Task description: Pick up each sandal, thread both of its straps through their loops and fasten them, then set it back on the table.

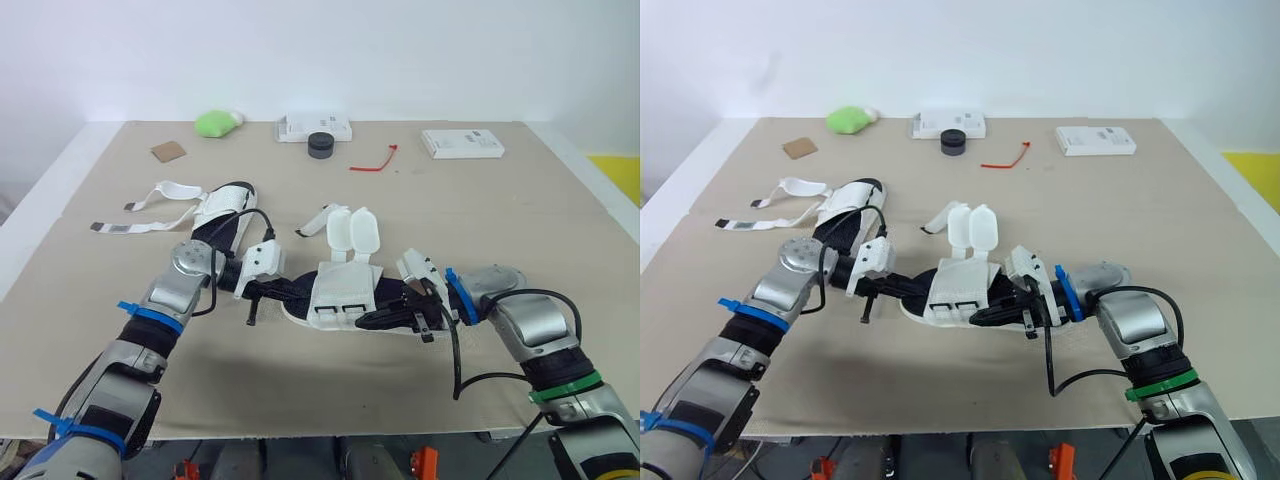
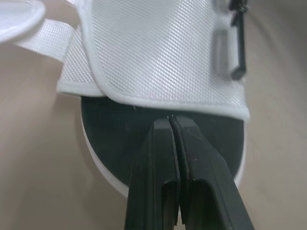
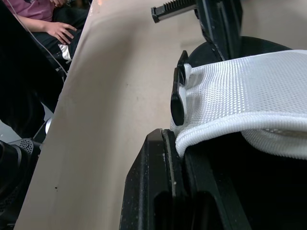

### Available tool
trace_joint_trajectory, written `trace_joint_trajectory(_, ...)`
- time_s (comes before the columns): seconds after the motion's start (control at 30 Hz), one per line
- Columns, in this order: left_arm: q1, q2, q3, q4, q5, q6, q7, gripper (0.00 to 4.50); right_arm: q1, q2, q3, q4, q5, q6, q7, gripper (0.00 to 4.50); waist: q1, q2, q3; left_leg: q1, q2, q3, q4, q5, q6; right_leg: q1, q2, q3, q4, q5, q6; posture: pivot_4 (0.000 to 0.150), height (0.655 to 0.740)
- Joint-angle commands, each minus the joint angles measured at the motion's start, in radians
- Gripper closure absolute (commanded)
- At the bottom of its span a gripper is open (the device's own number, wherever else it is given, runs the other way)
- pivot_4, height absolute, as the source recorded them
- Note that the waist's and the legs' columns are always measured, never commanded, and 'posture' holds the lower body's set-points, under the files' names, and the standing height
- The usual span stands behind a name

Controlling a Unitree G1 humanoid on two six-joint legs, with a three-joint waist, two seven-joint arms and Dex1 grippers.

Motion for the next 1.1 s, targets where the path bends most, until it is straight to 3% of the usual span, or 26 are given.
trace_joint_trajectory(0.03, 0.000, -0.048, -0.023, 0.060, 0.012, 0.022, -0.019, 4.41, -0.009, 0.010, -0.021, -0.047, 0.036, 0.000, 0.007, 4.50, -0.001, 0.000, 0.000, 0.000, 0.000, 0.000, 0.001, 0.000, 0.000, 0.000, 0.000, 0.000, 0.000, 0.000, 0.000, 0.150, 0.7400)
trace_joint_trajectory(0.43, -0.049, -0.053, -0.053, 0.164, 0.071, -0.064, -0.152, 4.41, -0.038, 0.033, -0.015, -0.022, 0.023, -0.018, 0.008, 4.50, -0.003, 0.000, 0.000, -0.001, 0.000, 0.000, 0.002, -0.001, 0.001, 0.000, 0.000, 0.001, 0.000, 0.000, 0.000, 0.150, 0.7400)
trace_joint_trajectory(0.63, 0.017, 0.008, -0.047, 0.077, 0.057, -0.034, -0.203, 4.41, -0.089, 0.042, -0.005, 0.097, -0.020, -0.097, 0.043, 4.50, -0.014, 0.000, 0.000, 0.000, 0.002, 0.000, 0.001, -0.002, 0.001, -0.001, 0.002, 0.001, 0.000, 0.001, 0.001, 0.150, 0.7400)
trace_joint_trajectory(0.83, 0.099, 0.049, -0.038, -0.037, 0.039, 0.017, -0.178, 4.41, -0.146, 0.061, 0.016, 0.251, -0.071, -0.175, 0.088, 4.50, -0.016, 0.000, 0.000, 0.001, 0.002, 0.000, 0.001, -0.002, 0.001, 0.000, 0.003, 0.001, 0.001, 0.000, -0.001, 0.150, 0.7400)
trace_joint_trajectory(1.1, 0.142, 0.008, -0.014, -0.057, 0.033, 0.003, -0.076, 4.41, -0.124, 0.064, 0.018, 0.227, -0.059, -0.167, 0.098, 4.50, -0.015, 0.001, -0.005, 0.002, 0.002, 0.000, 0.003, -0.002, 0.002, 0.002, 0.002, 0.001, 0.001, 0.000, -0.001, 0.150, 0.7400)
